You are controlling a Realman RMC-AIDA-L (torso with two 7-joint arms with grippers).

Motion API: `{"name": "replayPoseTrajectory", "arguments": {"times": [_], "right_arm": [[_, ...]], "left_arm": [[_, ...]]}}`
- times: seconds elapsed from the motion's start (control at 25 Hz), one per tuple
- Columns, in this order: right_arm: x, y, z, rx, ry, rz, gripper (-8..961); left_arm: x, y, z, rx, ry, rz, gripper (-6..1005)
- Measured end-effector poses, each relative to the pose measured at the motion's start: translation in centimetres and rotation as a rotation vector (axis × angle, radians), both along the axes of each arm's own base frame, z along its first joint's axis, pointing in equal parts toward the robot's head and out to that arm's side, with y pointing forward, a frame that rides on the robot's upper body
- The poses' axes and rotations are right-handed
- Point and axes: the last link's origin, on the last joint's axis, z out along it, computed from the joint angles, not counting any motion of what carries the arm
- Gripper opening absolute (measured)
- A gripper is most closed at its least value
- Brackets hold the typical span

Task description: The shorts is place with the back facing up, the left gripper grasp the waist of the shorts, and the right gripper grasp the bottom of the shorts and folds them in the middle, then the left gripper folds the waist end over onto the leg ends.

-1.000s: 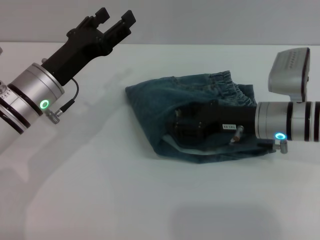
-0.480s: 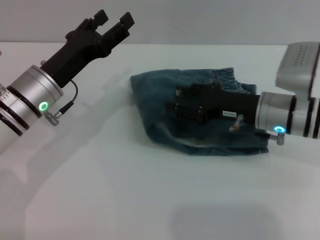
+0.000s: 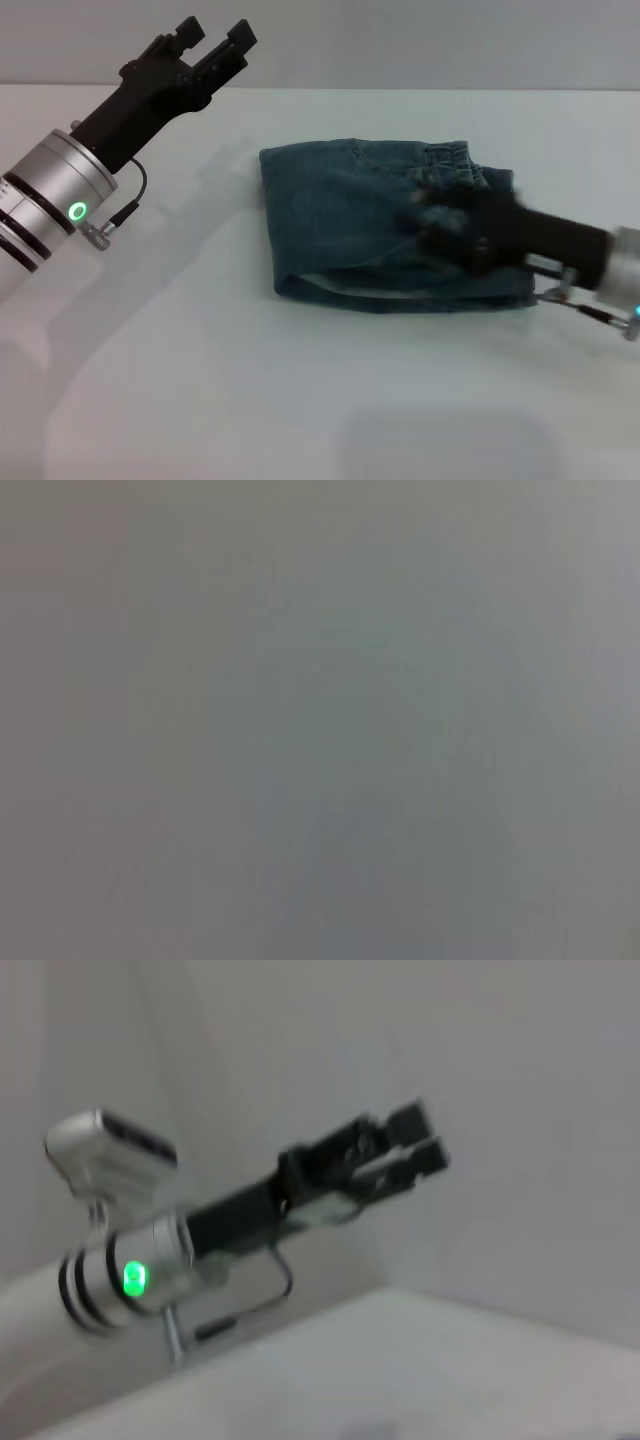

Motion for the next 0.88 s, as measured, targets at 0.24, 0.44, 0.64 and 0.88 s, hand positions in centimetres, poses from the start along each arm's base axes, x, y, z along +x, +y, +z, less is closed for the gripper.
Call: {"name": "replayPoseTrajectory", "arguments": {"times": [0.24,0.44,0.64,0.88], "right_arm": [[3.8,-2.8,5.1,0.395,0.156,-0.07,527],[6.8,-6.1,9.1,0.829,0.186,-0.132,527],[9.5,-9.5,11.8,1.248,0.121,-0.268,527],[11.8,-12.2,12.9,1.488,-0.001,-0.433,527]], "left_arm": [[-0.5,-0.1,0.3,0.021,-0.007,0.017,842],[-1.4,-0.7,1.1,0.081,-0.019,0.037,842],[-3.4,-1.9,2.0,0.178,-0.042,0.085,842],[-6.1,-5.2,3.7,0.363,-0.085,0.111,842]]}}
